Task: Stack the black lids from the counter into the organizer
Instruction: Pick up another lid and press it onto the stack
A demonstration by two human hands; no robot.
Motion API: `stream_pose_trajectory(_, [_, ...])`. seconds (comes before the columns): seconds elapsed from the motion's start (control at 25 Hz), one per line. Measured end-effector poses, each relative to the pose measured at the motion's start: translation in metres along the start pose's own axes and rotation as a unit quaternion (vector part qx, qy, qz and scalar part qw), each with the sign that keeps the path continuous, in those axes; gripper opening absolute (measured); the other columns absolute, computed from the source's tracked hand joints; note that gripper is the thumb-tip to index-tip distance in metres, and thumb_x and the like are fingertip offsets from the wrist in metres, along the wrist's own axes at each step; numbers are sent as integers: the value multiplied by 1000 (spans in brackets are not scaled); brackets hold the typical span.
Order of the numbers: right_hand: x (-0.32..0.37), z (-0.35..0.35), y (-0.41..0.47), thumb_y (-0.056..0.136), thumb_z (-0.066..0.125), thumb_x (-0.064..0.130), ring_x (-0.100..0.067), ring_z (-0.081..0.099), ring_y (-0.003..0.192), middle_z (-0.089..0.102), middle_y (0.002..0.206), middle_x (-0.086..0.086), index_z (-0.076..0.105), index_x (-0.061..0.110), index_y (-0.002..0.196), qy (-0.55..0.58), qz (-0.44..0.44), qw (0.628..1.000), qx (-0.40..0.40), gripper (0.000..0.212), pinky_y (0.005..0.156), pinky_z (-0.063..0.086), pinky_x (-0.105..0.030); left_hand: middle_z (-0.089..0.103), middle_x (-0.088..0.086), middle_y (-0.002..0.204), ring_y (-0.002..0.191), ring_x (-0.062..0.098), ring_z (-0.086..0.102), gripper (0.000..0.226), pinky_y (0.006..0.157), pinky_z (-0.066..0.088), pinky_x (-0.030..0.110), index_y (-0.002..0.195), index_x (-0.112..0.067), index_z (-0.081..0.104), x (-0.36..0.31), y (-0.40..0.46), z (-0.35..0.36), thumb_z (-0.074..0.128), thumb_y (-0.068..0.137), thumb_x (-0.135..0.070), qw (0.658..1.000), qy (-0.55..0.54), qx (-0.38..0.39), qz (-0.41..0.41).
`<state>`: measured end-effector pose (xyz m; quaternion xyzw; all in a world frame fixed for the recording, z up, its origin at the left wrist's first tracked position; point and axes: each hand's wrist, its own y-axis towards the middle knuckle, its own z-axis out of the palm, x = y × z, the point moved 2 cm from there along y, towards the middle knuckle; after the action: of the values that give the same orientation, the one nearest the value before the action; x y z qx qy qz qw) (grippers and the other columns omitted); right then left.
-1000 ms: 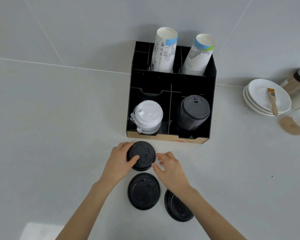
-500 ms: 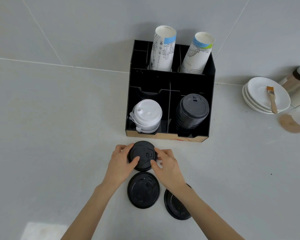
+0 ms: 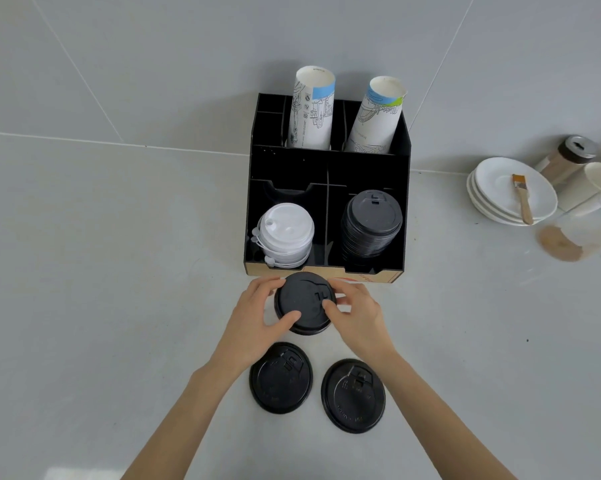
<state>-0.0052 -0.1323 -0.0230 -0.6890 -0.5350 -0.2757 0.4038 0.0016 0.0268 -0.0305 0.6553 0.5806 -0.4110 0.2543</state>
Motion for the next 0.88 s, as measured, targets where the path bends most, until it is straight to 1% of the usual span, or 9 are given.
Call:
stream_pose_trajectory(0.04, [1,-7,0,86,53,9,-12,51,92,52,120,-10,55,15,117,3,-6,1000,-7,32,64,40,1,41,-12,119,108,8,44,51,89,39,19,122,-22,43,-2,0,1,67,77,-23,1000,-6,11,8])
stream_pose_trajectory(0.12, [2,-22,0,85,53,8,-13,52,92,56,118,-9,57,15,114,10,-11,1000,-24,31,61,39,6,44,-13,119,109,7,45,54,80,37,9,122,-26,41,-7,0,4,68,75,-25,999,-7,33,24])
stream_pose_trajectory(0.24, [3,-43,1,85,54,9,-10,54,93,62,112,-4,58,17,112,21,-12,999,-31,29,62,41,4,45,-11,120,105,6,46,55,74,35,-2,122,-28,41,-16,1,9,69,75,-27,998,-1,44,49])
stream_pose_trajectory(0.28, [4,-48,1,85,55,10,-10,54,92,63,110,-2,58,16,111,23,-12,999,-30,28,62,41,5,45,-10,119,104,6,46,56,74,34,-3,122,-28,41,-19,2,11,69,75,-27,998,0,43,55])
stream_pose_trajectory(0.4, [6,-59,0,84,57,11,-11,54,91,58,101,1,60,15,107,22,-17,999,-35,24,61,37,9,41,-11,116,103,6,45,58,77,37,7,123,-29,38,-29,2,16,69,74,-27,997,7,44,65])
stream_pose_trajectory(0.52, [8,-66,1,84,57,11,-11,55,89,59,100,0,62,15,103,19,-27,998,-44,21,63,37,9,34,-13,117,107,5,41,64,88,37,19,128,-29,34,-39,3,20,69,74,-29,996,20,51,76])
stream_pose_trajectory(0.72, [13,-79,5,84,57,10,-9,55,89,61,97,0,62,14,103,16,-39,998,-45,20,67,40,8,24,-18,128,123,4,30,76,104,33,25,135,-25,24,-54,10,28,69,74,-32,990,32,76,111])
stream_pose_trajectory(0.8, [15,-85,7,84,57,10,-8,55,90,61,96,2,62,14,105,11,-48,998,-40,22,70,42,3,24,-17,131,124,1,27,77,108,32,27,136,-23,24,-61,16,31,69,74,-32,988,36,76,128])
stream_pose_trajectory(0.88, [17,-91,11,85,56,10,-7,54,94,62,101,1,60,15,110,10,-52,998,-37,26,82,43,-7,29,-11,135,123,1,27,76,109,32,28,135,-21,25,-67,23,33,69,74,-32,988,39,67,133])
